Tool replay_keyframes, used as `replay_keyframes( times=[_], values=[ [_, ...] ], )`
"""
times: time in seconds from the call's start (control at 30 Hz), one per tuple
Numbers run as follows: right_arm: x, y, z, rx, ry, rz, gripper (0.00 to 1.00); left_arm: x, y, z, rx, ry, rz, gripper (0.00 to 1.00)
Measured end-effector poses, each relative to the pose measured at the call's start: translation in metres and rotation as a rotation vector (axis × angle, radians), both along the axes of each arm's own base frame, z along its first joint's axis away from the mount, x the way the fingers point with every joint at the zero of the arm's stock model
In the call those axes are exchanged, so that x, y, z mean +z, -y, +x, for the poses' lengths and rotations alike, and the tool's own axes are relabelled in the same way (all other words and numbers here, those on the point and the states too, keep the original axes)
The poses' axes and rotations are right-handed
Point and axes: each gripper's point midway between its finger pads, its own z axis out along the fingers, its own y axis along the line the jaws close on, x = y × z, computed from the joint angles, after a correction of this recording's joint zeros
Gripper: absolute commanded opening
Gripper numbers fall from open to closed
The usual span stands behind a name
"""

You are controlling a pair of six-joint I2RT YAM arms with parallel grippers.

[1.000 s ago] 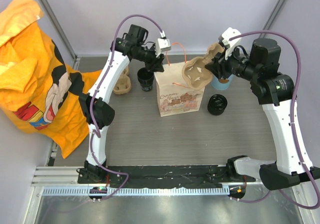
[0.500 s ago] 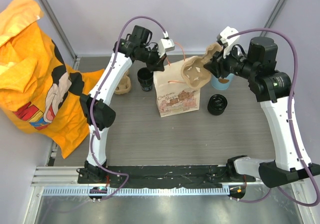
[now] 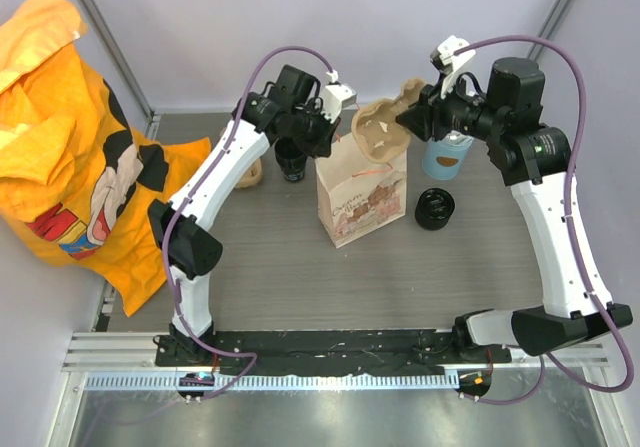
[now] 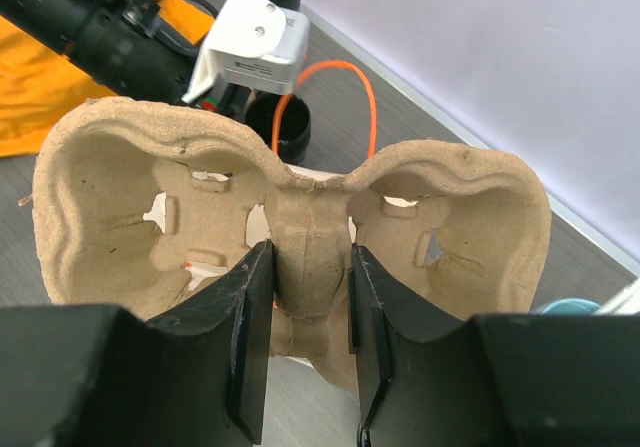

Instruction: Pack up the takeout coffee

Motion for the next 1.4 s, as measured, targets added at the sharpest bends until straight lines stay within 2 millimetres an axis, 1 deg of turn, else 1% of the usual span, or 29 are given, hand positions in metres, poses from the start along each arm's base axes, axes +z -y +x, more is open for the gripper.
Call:
replay_keyframes(
  times=[0.1, 0.23, 0.43, 0.5, 0.57, 0.67, 0.83, 1.1, 1.4],
  values=[
    [0.009, -0.007, 0.0, 0.022, 0.009, 0.034, 0.35, -0.001, -0.004, 0.003, 0.09, -0.028, 0.001, 0.0],
    [0.012, -0.015, 0.001, 0.051, 0.001, 0.068, 0.35, 0.0, -0.008, 0.006, 0.182, -0.043, 0.006, 0.0],
    [0.015, -0.026, 0.004, 0.084, -0.013, 0.124, 0.35, 0.011, -0.003, -0.006, 0.25, -0.056, -0.013, 0.0],
    [0.01, -0.03, 0.004, 0.097, -0.033, 0.146, 0.35, 0.016, -0.001, -0.01, 0.265, -0.062, -0.03, 0.0],
    [0.002, -0.033, 0.004, 0.108, -0.066, 0.165, 0.35, 0.02, 0.001, -0.014, 0.279, -0.074, -0.046, 0.0],
    [-0.009, -0.038, 0.003, 0.12, -0.118, 0.19, 0.35, 0.021, 0.001, -0.018, 0.301, -0.095, -0.061, 0.0],
    [-0.021, -0.044, 0.005, 0.144, -0.171, 0.214, 0.35, 0.015, -0.004, -0.029, 0.322, -0.143, -0.064, 0.0],
    [-0.036, -0.051, 0.006, 0.185, -0.22, 0.217, 0.34, -0.002, -0.014, -0.057, 0.309, -0.216, -0.05, 0.0],
    [-0.06, -0.057, 0.002, 0.245, -0.285, 0.193, 0.34, 0.0, -0.015, -0.062, 0.287, -0.197, -0.07, 0.0]
  ],
)
